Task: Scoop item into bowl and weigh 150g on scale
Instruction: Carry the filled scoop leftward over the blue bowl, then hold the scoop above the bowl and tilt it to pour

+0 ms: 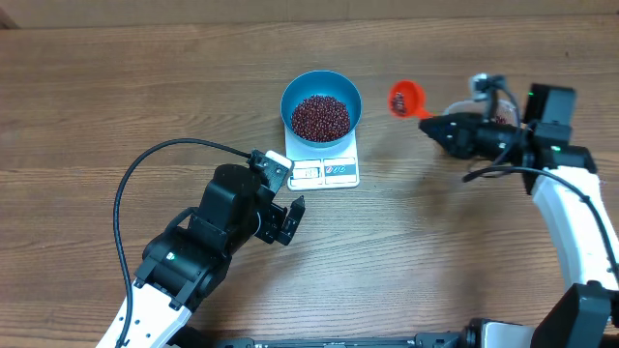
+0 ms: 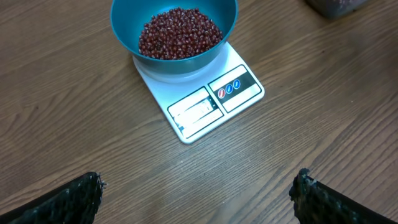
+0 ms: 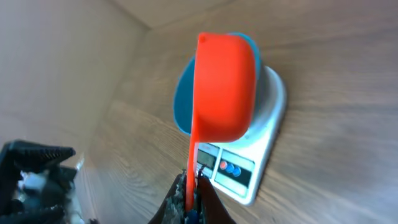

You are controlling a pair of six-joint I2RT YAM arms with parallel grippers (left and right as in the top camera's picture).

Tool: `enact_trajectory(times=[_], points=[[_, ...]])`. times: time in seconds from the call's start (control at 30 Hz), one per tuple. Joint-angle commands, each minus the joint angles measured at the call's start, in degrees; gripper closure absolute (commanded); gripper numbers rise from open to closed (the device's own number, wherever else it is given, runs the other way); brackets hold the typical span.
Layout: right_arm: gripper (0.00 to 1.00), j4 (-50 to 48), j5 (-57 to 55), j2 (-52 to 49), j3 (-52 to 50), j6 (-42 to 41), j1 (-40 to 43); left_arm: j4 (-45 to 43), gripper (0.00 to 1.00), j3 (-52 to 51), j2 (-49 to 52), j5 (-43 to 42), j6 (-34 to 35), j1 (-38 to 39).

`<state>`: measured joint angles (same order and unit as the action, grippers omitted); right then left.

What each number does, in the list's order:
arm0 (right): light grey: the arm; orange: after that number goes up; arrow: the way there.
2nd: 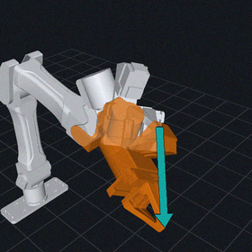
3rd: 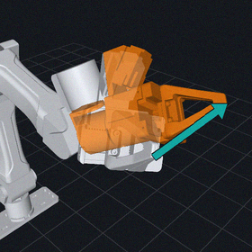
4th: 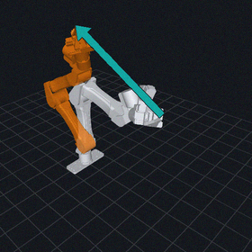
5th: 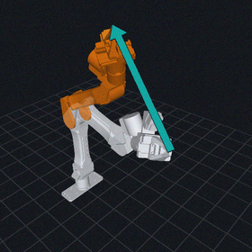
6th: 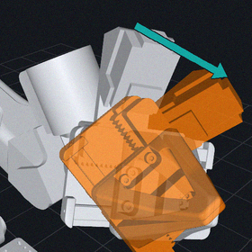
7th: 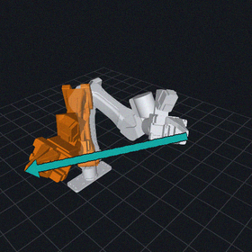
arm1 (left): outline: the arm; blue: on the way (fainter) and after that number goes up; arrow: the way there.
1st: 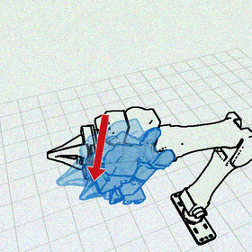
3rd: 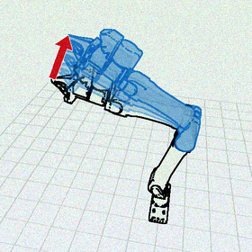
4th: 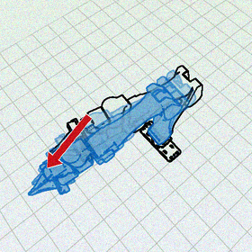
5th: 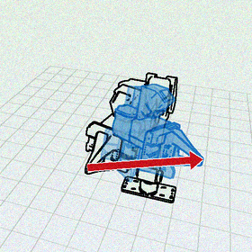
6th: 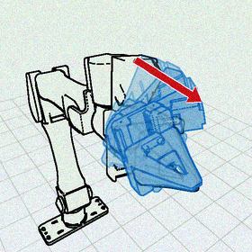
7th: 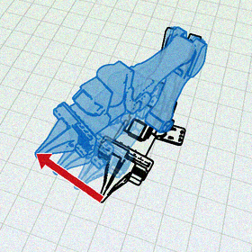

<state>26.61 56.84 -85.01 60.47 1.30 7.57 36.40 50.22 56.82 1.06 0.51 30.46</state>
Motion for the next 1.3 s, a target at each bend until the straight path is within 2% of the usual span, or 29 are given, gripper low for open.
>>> enact_trajectory(times=[0.0, 0.3, 0.5, 0.67, 0.83, 1.0, 1.1, 1.27], points=[[0.96, -3.2, -3.7, 1.3, 1.7, 0.0, -3.7, -0.2, 0.00, 0.0, 0.1, -0.7, 0.9, 0.3], [0.96, -12.2, -14.1, 0.7, 1.7, 0.0, -12.9, -0.2, 0.00, 0.0, 0.1, -0.7, 0.9, 0.3], [0.96, -16.9, -22.7, -0.7, 1.7, 0.1, -16.0, -0.2, 0.00, 0.0, 0.1, -0.7, 0.9, 0.3], [0.96, -19.3, -22.9, -1.9, 1.7, 0.3, -16.4, -0.2, 0.01, 0.0, 0.1, -0.7, 0.9, 0.3], [0.96, -21.6, -22.9, -2.1, 1.7, 5.9, -16.4, -0.2, 0.00, 0.0, 0.1, -0.7, 0.9, 0.3], [0.96, -24.5, -22.9, -2.7, 1.7, 6.6, -16.7, -0.2, 0.00, 0.0, 0.1, -0.7, 0.9, 0.3], [0.96, -24.5, -22.9, -3.5, 1.7, 9.6, -16.7, -0.2, 0.00, 0.0, 0.1, -0.7, 0.9, 0.3], [0.96, -24.6, -22.9, -4.8, 1.7, 9.7, -16.7, -0.2, 0.00, 0.0, 0.1, -0.7, 0.9, 0.3]])
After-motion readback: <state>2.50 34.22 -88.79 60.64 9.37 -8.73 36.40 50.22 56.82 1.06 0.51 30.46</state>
